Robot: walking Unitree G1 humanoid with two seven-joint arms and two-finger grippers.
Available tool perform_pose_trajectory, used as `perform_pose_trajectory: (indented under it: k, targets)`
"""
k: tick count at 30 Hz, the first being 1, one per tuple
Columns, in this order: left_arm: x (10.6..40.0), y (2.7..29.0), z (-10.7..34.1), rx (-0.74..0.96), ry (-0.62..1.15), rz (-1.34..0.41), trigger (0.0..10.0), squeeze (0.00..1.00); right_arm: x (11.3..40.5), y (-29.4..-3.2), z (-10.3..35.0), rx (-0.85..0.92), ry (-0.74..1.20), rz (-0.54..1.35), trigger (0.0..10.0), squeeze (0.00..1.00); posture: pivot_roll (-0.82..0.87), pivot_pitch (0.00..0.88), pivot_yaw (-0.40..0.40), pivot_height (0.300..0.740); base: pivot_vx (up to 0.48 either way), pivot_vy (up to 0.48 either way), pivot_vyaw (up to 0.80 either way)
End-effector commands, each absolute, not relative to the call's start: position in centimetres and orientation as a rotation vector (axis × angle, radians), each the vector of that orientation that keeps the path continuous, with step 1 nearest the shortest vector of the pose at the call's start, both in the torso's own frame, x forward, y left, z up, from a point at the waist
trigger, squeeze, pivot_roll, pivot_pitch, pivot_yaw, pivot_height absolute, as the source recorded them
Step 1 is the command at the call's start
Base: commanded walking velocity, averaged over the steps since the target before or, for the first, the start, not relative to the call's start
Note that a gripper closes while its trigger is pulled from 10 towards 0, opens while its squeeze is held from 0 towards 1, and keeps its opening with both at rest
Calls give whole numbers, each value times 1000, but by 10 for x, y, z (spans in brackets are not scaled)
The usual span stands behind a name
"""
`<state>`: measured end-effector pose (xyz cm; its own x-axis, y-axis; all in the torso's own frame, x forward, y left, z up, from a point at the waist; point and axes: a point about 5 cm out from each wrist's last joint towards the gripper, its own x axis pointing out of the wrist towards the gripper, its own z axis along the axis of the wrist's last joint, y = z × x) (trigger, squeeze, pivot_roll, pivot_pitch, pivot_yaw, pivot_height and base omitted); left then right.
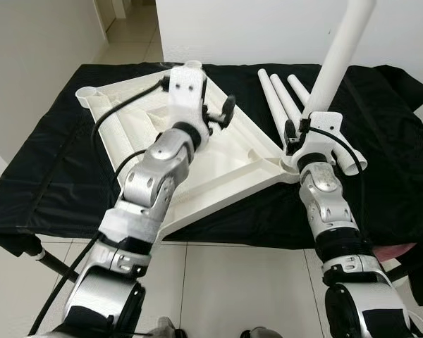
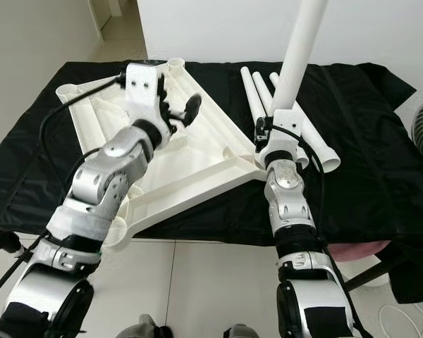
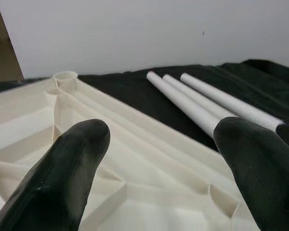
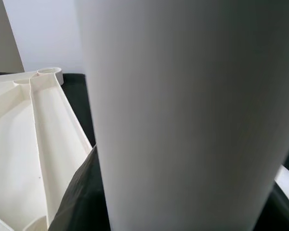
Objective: Building children table
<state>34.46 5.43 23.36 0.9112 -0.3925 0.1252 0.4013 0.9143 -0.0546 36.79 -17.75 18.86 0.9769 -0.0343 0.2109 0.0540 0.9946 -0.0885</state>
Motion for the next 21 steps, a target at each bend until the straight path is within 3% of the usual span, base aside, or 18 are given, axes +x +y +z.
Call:
perform_pose_trajectory:
  k: [1,9,19,21]
  targets:
    - [341,49,232,-36,-137,-544,10000,0,367,-175,193,-96,-241,-27,10000,0,-156,16,74,740,0,0,0]
    - [330,58,213,30,-194,-539,10000,0,353,-168,199,-82,-326,27,10000,0,-160,29,86,740,0,0,0]
    - [321,73,198,-80,-132,-471,10000,0,334,-163,199,-44,-367,65,10000,0,-172,28,95,740,0,0,0]
    - [311,89,190,-97,-114,-413,10000,0,315,-158,195,-22,-385,104,10000,0,-176,27,96,740,0,0,0]
